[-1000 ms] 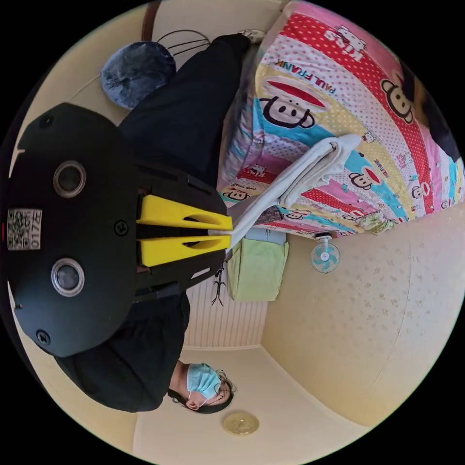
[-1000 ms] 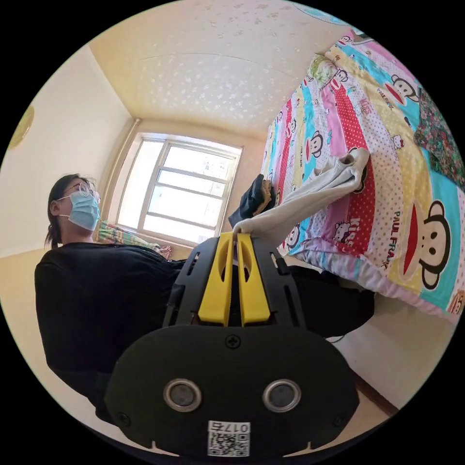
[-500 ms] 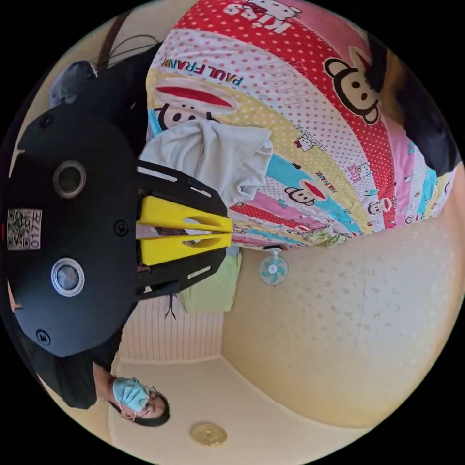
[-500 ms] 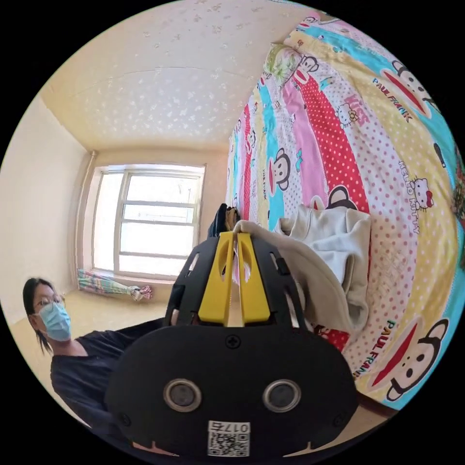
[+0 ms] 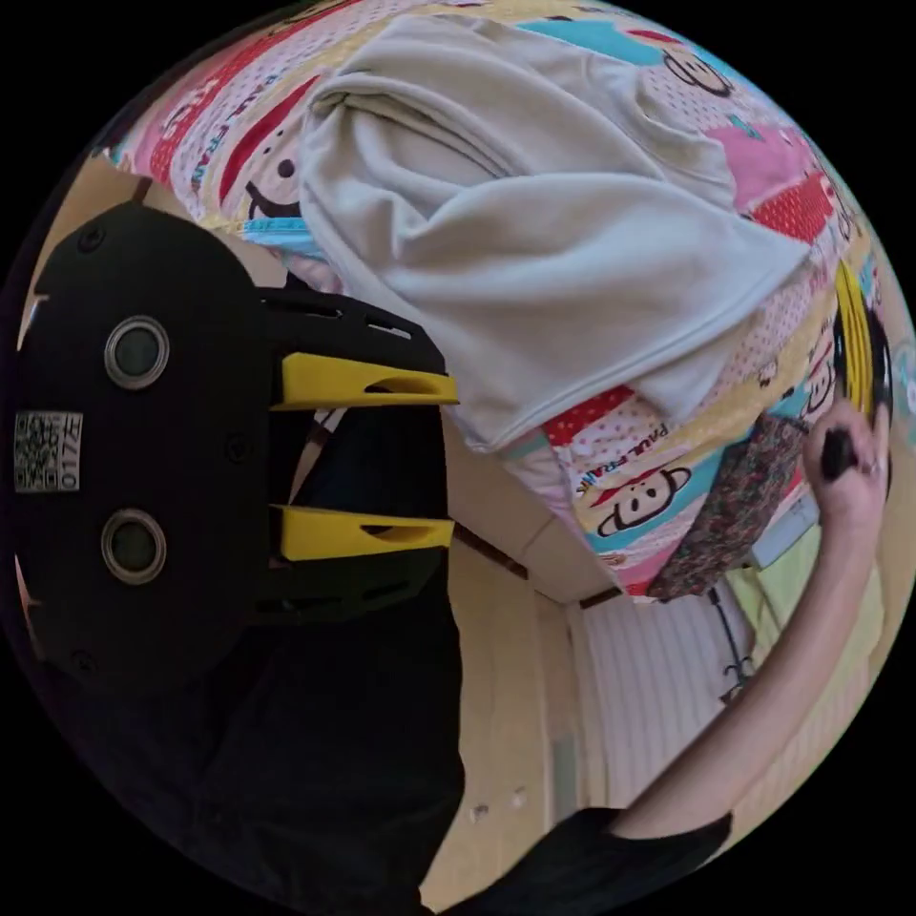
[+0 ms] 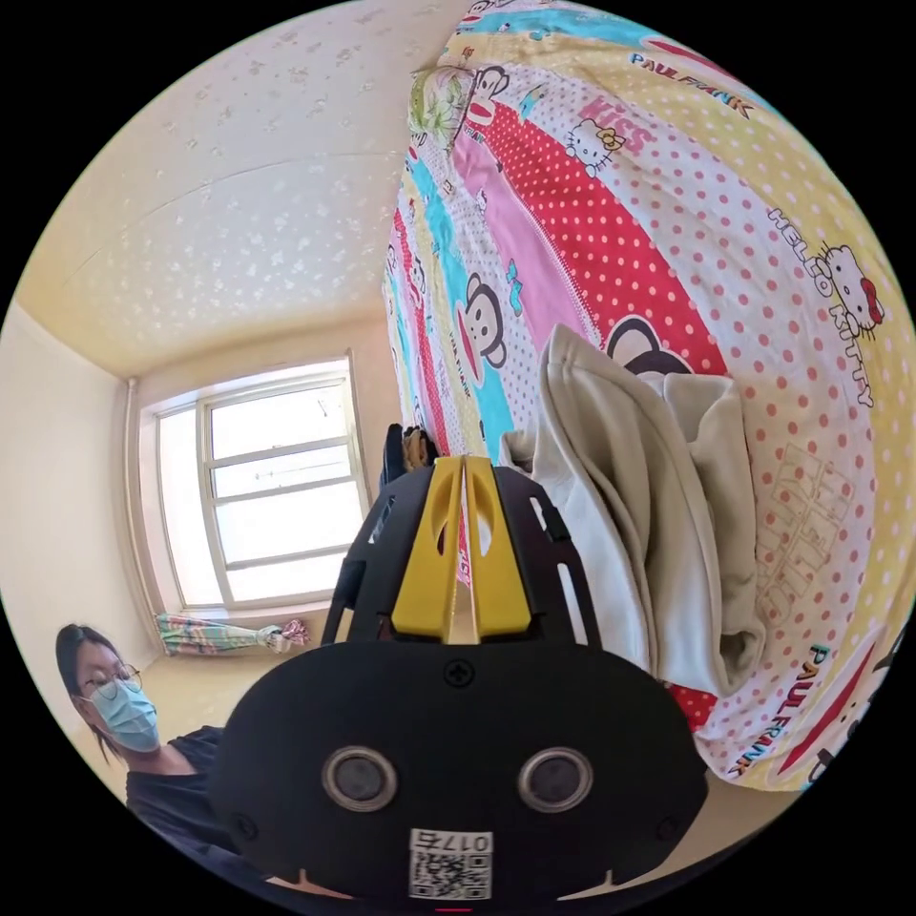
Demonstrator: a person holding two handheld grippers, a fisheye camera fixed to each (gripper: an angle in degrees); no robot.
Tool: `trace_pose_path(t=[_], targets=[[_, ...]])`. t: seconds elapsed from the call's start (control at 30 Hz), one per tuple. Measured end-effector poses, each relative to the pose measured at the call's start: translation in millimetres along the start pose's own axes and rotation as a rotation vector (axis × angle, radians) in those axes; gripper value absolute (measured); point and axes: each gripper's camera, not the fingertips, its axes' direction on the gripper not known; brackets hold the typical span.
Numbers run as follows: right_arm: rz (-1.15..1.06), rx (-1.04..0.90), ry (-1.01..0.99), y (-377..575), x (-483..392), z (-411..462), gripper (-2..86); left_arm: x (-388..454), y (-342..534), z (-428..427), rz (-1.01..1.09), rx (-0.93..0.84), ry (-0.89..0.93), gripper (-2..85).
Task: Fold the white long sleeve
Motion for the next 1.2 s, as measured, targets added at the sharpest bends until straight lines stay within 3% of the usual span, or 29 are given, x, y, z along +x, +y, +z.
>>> trace_pose_path(t=[0.17,0.3,0.37,0.47,0.53,0.63,0.73,0.83,0.9,0.97,1.07,1.2], targets=[[-0.045,-0.035,0.042,2.0,2.8,-10.0,0.5,26.7,-40.2,79.5,0.24,-0.252,-0.3,15.4],[-0.04,-0.027,0.081,11.3,13.7,-26.3,0.7,32.2,-49.7,107.6,0.321,-0.309,-0.588,5.7],[-0.045,-0.032,0.138,15.4,20.7,-34.7,1.1,28.7,-52.7,95.1,0.292,-0.307,-0.51,3.7],[-0.084,-0.03,0.272,17.5,21.7,-38.9,2.0,-1.9,-46.8,31.7,0.135,-0.148,-0.153,2.1],[-0.116,-0.025,0.317,15.0,20.5,-37.1,3.5,-49.4,-25.2,-37.7,-0.057,0.054,0.178,1.5],[-0.15,-0.04,0.372,2.1,19.4,-23.8,5.8,-107.2,25.2,-134.9,-0.213,0.4,0.413,1.6],[-0.176,-0.072,0.453,-15.5,19.2,-0.4,6.9,-163.6,82.1,-215.4,-0.402,0.687,0.371,2.4],[-0.147,-0.127,0.543,-31.0,31.5,25.5,8.0,-230.9,128.3,-246.0,-0.746,0.772,0.197,5.1],[-0.13,-0.163,0.618,-33.5,40.1,39.1,8.8,-262.5,154.8,-248.0,-0.917,0.838,0.188,7.6],[-0.129,-0.192,0.68,-26.8,46.5,50.8,9.9,-277.7,172.3,-246.0,-0.945,0.928,0.249,9.2],[-0.135,-0.237,0.695,-7.3,53.3,61.0,11.3,-276.6,172.6,-230.6,-0.959,0.836,0.236,11.5],[-0.123,-0.315,0.794,20.9,67.1,73.1,8.9,-254.5,149.0,-175.2,-0.94,0.487,0.182,15.0]])
